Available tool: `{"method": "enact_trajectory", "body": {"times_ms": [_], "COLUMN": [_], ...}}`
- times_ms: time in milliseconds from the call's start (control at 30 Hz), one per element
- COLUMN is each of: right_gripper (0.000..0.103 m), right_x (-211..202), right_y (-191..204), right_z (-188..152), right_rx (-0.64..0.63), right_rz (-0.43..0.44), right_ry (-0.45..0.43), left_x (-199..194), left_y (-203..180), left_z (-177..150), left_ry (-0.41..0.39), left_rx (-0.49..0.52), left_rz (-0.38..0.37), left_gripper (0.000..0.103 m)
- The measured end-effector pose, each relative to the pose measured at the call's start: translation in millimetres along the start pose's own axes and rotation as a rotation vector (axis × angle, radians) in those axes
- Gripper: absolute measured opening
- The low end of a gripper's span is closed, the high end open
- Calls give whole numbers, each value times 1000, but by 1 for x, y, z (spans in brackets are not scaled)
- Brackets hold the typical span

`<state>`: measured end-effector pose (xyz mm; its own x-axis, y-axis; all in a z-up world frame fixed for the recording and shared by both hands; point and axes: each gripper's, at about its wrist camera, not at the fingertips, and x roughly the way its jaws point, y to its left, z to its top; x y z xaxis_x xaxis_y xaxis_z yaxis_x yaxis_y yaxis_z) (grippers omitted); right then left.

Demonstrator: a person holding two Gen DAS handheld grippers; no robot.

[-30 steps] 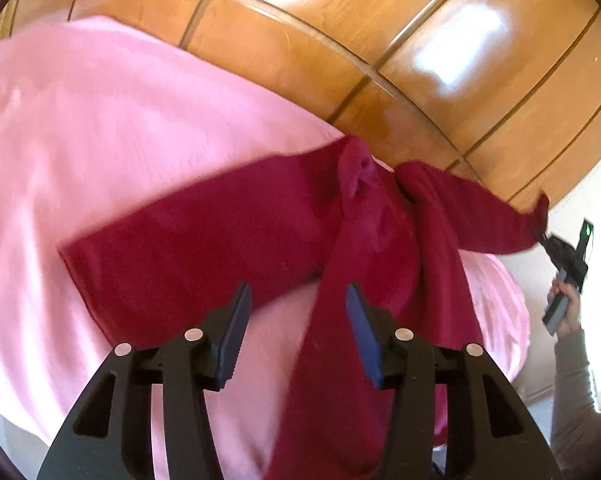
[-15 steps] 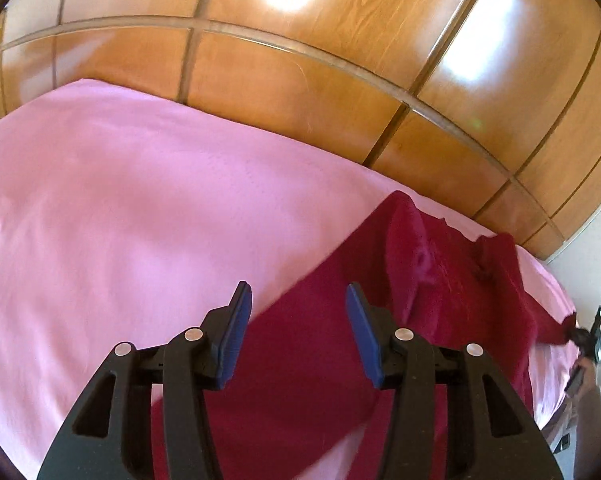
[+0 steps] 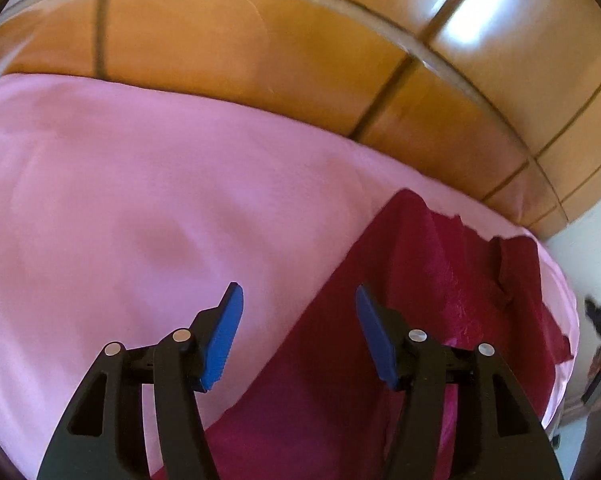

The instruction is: Fold small clothes

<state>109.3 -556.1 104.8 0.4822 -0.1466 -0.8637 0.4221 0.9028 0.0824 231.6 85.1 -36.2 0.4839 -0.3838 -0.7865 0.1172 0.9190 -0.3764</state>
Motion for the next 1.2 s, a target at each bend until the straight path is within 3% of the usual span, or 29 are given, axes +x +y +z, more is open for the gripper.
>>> {"method": "enact_trajectory", "body": {"times_ms": [33, 133, 167, 200, 233, 300, 433, 467, 500, 567, 600, 767, 933, 1067, 1200], "right_gripper": [70, 70, 70, 70, 70, 71, 70, 64, 44, 12, 11, 8, 8, 8, 10], "right_x": [11, 36, 48, 54, 65, 89, 124, 130, 139, 147, 147, 123, 106, 113, 148], "right_y": [33, 97, 119, 131, 149, 171, 208, 214, 220, 224, 224, 229, 247, 277, 298], "right_z": [6, 16, 20, 23, 27, 33, 30, 29, 25, 19, 18, 22, 38, 28, 8], "right_rx": [-58, -153, -182, -195, -218, -252, -361, -391, -446, -509, -528, -636, -569, -543, -507], "right_rz": [93, 239, 288, 299, 304, 328, 282, 275, 240, 205, 204, 193, 219, 209, 149], "right_ry": [23, 79, 109, 120, 131, 189, 292, 325, 372, 429, 440, 353, 187, 110, 101], "left_x": [6, 25, 30, 36, 44, 50, 31, 24, 16, -4, -14, -58, -83, -73, -43], "left_y": [-5, -15, -19, -23, -29, -40, -35, -33, -30, -19, -14, 7, 26, 43, 57], "left_z": [3, 12, 13, 12, 11, 4, -2, -3, -3, -3, -2, 6, 29, 55, 69], "left_ry": [6, 54, 66, 86, 116, 108, 30, 7, -12, -67, -91, -194, -285, -285, -216], "left_rx": [14, 20, 28, 44, 77, 151, 145, 139, 133, 111, 103, 81, 26, -13, -18], "left_rz": [-15, -76, -82, -91, -93, -54, -74, -77, -78, -76, -73, -17, 90, 224, 377], "left_gripper": [58, 57, 50, 36, 28, 3, 2, 2, 2, 2, 2, 1, 1, 1, 1]}}
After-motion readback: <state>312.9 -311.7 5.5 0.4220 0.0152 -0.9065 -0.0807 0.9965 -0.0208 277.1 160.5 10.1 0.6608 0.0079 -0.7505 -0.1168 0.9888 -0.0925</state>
